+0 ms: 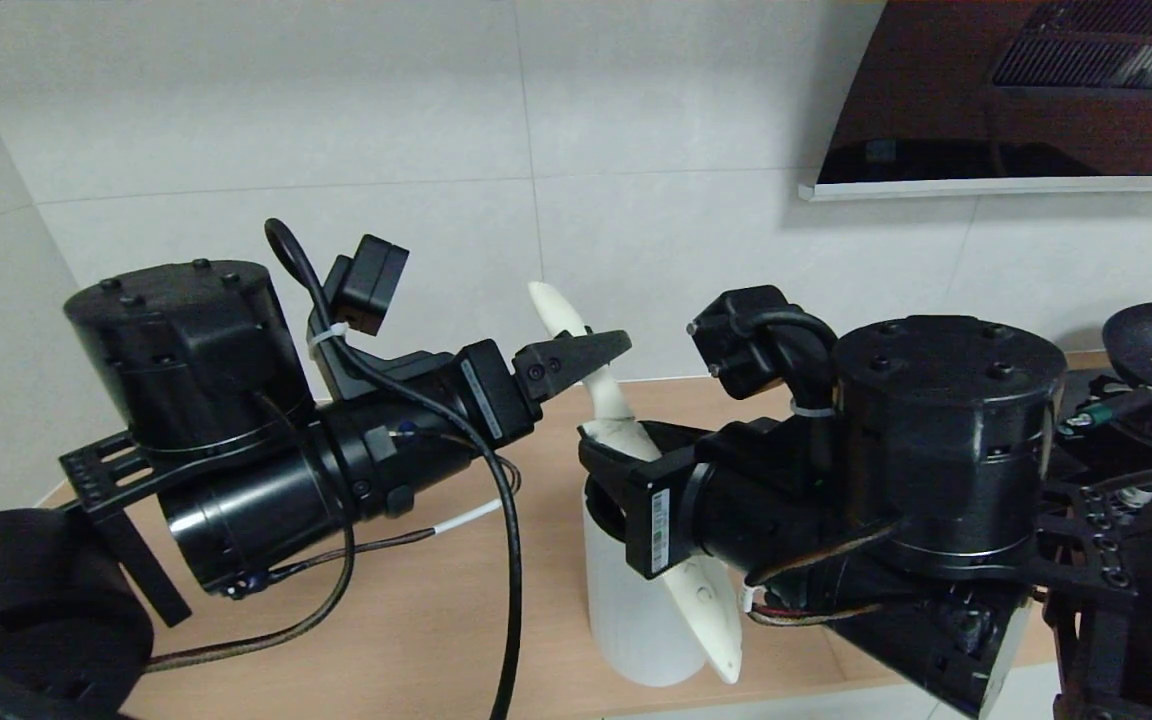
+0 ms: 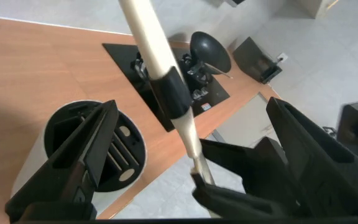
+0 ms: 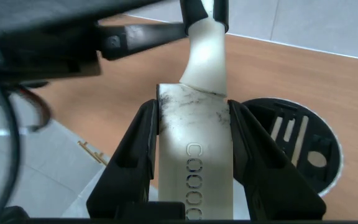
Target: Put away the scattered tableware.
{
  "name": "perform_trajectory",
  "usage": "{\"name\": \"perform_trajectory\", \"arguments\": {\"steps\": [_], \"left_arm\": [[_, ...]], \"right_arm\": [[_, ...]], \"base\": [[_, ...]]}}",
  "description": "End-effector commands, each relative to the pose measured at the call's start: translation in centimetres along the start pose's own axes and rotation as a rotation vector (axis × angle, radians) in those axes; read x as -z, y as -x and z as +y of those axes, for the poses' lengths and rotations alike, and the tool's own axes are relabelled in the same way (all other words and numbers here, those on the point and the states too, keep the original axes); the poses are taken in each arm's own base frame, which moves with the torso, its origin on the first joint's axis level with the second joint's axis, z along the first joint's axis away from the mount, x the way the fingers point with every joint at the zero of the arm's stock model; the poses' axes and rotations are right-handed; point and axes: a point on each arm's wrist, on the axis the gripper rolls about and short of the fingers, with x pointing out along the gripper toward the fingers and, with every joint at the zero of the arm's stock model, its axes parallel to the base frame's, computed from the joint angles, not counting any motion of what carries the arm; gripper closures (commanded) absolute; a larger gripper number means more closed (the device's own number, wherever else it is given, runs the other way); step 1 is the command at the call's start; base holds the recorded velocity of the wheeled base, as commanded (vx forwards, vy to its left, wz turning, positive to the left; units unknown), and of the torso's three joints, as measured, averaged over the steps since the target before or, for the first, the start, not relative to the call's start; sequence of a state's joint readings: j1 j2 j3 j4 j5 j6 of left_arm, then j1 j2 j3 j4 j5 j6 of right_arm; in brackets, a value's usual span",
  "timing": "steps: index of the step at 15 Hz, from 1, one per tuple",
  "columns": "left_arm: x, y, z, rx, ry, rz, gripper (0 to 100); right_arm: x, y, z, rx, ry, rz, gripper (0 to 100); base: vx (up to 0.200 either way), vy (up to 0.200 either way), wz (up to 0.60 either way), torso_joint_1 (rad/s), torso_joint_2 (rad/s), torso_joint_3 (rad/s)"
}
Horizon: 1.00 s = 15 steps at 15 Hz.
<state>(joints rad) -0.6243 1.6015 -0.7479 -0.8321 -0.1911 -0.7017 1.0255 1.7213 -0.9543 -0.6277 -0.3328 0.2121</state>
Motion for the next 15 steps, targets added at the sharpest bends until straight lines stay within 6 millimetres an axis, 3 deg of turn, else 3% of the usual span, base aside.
{"name": "perform_trajectory", "arguments": {"steps": [1,10,11,15], "left_arm": [[0.2,-0.2,0.2,-0.003,0.007,0.007,0],[0.1,-0.2,0.1,-0.002,0.020,0.006,0],[0.1,-0.2,0.1,-0.003,0.020,0.005,100],[0.3,-0.4,0.4,-0.010,0.024,0.013,100]], "right_arm": [[0.3,0.0,0.4,-0.010,0.002,0.006,100],[0.8,0.2,1.6,-0.051,-0.020,0.011,100],[0.8,0.3,1.6,-0.053,-0.019,0.011,100],[0.9,0.4,1.6,-0.052,-0.018,0.014,100]], "base": [[0.000,0.000,0.00,0.000,0.00,0.000],[0.000,0.000,0.00,0.000,0.00,0.000],[0.000,0.000,0.00,0.000,0.00,0.000],[0.000,0.000,0.00,0.000,0.00,0.000]]}}
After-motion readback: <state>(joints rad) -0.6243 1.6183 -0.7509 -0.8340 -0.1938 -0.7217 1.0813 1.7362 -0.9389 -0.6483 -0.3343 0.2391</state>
